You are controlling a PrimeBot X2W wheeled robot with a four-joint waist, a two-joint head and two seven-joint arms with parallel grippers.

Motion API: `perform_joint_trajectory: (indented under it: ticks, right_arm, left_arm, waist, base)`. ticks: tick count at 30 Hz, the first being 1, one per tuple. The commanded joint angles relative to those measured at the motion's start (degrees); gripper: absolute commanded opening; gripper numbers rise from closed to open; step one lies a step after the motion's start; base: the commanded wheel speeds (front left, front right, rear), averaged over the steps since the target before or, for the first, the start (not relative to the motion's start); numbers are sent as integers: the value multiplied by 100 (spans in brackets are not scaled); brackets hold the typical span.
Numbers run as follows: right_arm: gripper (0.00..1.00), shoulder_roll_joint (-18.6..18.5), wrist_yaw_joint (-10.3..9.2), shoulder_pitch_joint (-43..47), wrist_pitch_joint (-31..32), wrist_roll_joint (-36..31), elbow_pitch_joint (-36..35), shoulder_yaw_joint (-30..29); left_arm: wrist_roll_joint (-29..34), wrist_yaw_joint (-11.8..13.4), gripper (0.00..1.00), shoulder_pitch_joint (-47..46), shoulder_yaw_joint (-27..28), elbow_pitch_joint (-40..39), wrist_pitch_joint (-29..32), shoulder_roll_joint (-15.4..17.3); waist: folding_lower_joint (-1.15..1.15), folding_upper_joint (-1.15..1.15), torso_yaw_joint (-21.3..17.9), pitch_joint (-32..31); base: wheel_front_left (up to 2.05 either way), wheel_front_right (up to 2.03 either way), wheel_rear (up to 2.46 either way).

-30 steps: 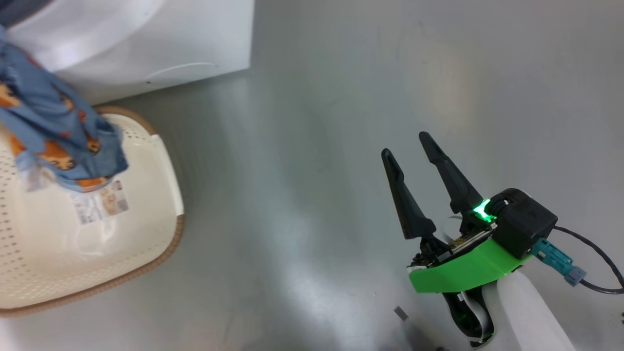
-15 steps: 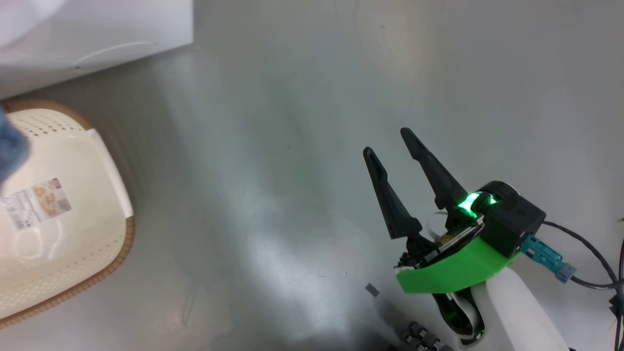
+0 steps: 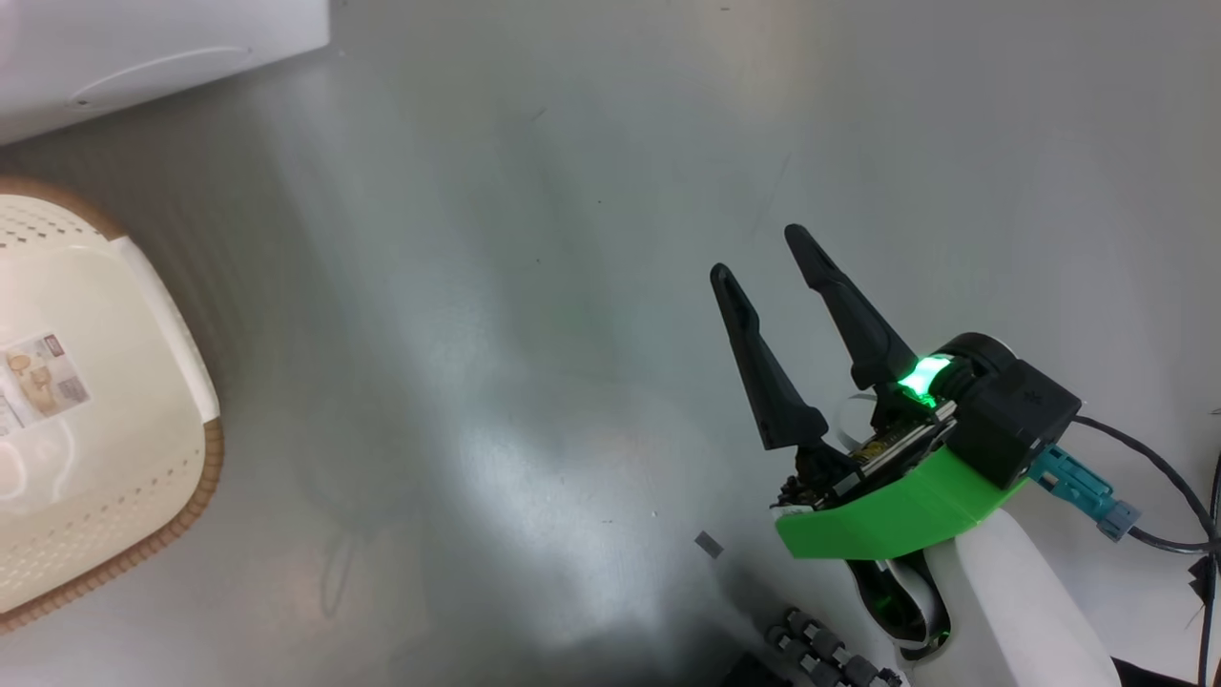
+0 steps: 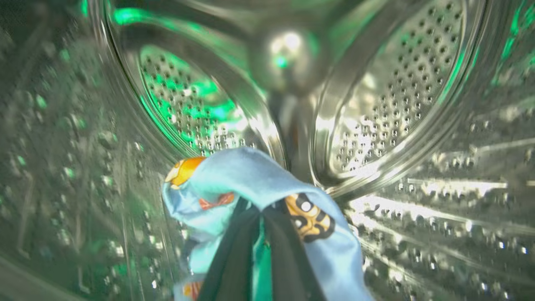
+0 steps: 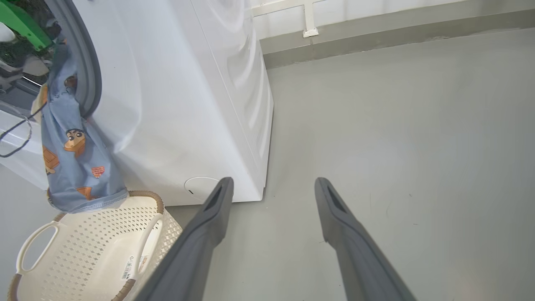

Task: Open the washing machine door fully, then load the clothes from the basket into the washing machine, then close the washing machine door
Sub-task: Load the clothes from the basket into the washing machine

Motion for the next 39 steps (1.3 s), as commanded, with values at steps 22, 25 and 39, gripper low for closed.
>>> perform_joint_trajectory:
  ticks: [22,25,39]
  right_arm:
    - [100,11,16,218,-43,-287,32,-90]
    - [100,11,16,300,-43,-344,83,-146]
    - [100,11,16,728,-43,-613,342,-375]
  left_arm:
    - [-137,-241,100,837,-333,186,-161,-166]
    - [-264,-154,100,1349,-252,-68,-364,-237]
    - [-479,700,100,4467,133,-2345,-852,-552]
  waist:
    - [0,0,593,-587]
    - [0,0,705,-782]
    - [0,0,1176,-1762]
  base:
    - [0,0,0]
    - [0,0,0]
    - [0,0,0]
